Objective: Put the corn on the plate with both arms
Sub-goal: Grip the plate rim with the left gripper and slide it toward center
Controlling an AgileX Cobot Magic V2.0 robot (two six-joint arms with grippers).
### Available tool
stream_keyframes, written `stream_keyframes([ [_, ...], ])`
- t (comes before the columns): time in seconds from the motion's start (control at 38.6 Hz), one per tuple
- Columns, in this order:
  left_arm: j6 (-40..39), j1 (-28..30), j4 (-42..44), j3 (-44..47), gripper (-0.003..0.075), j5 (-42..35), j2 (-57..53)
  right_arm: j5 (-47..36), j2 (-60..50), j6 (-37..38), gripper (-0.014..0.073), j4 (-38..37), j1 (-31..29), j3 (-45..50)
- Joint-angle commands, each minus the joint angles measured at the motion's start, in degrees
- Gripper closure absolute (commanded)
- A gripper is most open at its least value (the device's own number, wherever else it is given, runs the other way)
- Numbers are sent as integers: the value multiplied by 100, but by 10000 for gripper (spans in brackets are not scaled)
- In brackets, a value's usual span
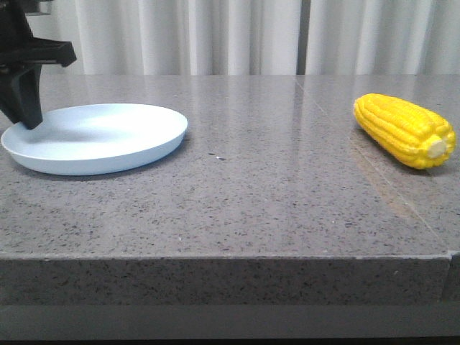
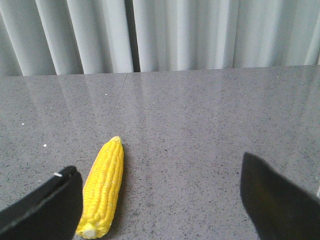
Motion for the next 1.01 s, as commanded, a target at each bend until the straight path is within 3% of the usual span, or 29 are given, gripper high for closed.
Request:
stream_keyframes([
  [0.0,31,-29,-384,-418,741,-30,-461,-499,80,-32,-66,32,-5,-207],
  [0.26,102,-134,-1063,-1276,741,519,-611,-499,80,-32,-66,32,-5,-207],
  [0.44,102,-510,-1435,-1380,741,456,-392,-499,80,-32,-66,32,-5,-207],
  [0.65,102,-990,-1450,-1390,741,350,41,-499,80,-32,-66,32,-5,-207],
  [0.98,102,-1043,-1221,-1390,738,223,487,-499,80,-32,-66,32,-5,-207],
])
